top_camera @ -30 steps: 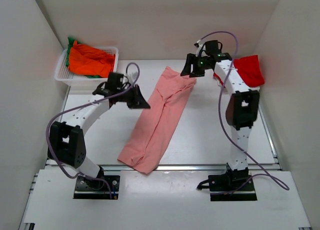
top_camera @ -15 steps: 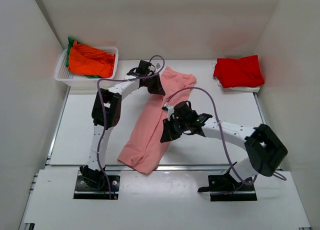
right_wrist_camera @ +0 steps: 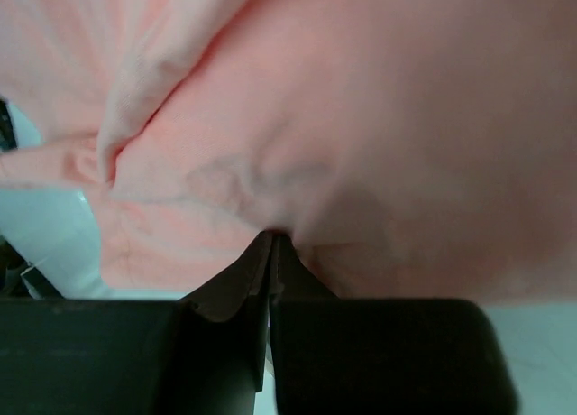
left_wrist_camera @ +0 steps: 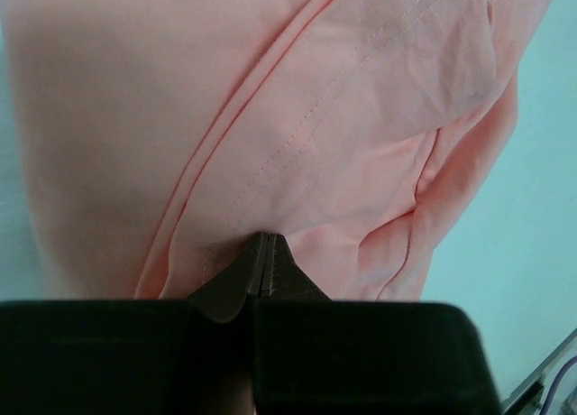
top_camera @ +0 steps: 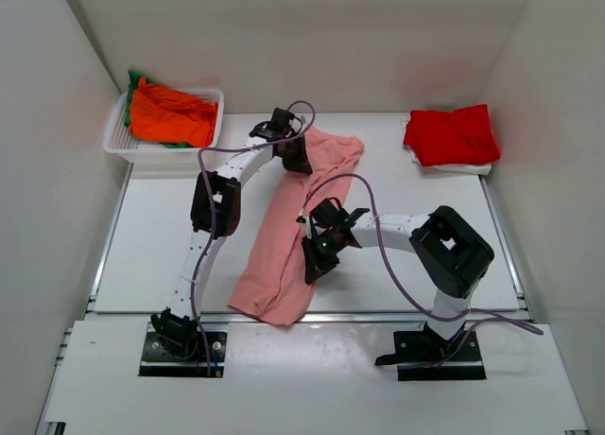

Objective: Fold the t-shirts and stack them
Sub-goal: Rotate the tshirt 90 degrees

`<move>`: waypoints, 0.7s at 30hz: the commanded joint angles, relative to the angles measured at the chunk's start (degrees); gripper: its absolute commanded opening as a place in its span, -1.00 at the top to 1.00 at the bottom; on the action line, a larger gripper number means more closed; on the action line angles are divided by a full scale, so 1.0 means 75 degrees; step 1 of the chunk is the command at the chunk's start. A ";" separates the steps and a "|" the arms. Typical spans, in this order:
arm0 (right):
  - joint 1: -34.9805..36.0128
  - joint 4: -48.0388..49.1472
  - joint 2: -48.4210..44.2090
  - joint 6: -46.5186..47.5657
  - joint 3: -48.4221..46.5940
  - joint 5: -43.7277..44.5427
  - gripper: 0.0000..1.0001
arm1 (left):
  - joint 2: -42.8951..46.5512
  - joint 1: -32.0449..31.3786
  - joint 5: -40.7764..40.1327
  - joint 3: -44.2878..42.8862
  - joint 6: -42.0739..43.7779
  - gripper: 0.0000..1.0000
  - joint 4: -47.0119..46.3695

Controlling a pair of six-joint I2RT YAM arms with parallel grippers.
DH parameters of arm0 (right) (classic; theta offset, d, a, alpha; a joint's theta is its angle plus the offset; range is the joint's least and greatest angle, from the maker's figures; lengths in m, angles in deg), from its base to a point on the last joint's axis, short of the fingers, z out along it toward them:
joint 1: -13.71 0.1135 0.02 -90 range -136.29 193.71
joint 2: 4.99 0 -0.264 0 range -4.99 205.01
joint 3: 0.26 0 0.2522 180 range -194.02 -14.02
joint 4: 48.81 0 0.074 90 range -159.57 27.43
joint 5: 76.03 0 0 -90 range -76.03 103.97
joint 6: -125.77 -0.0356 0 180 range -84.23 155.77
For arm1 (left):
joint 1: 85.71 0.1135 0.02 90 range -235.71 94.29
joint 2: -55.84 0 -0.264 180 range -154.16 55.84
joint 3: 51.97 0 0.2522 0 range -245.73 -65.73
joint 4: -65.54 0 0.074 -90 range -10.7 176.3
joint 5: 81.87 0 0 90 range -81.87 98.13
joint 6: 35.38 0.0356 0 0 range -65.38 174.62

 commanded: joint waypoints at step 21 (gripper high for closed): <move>-0.1286 -0.2267 -0.1732 0.1099 -0.1087 0.2299 0.41 | 0.1128 0.0426 0.2273 -0.3284 -0.0367 0.70 0.0917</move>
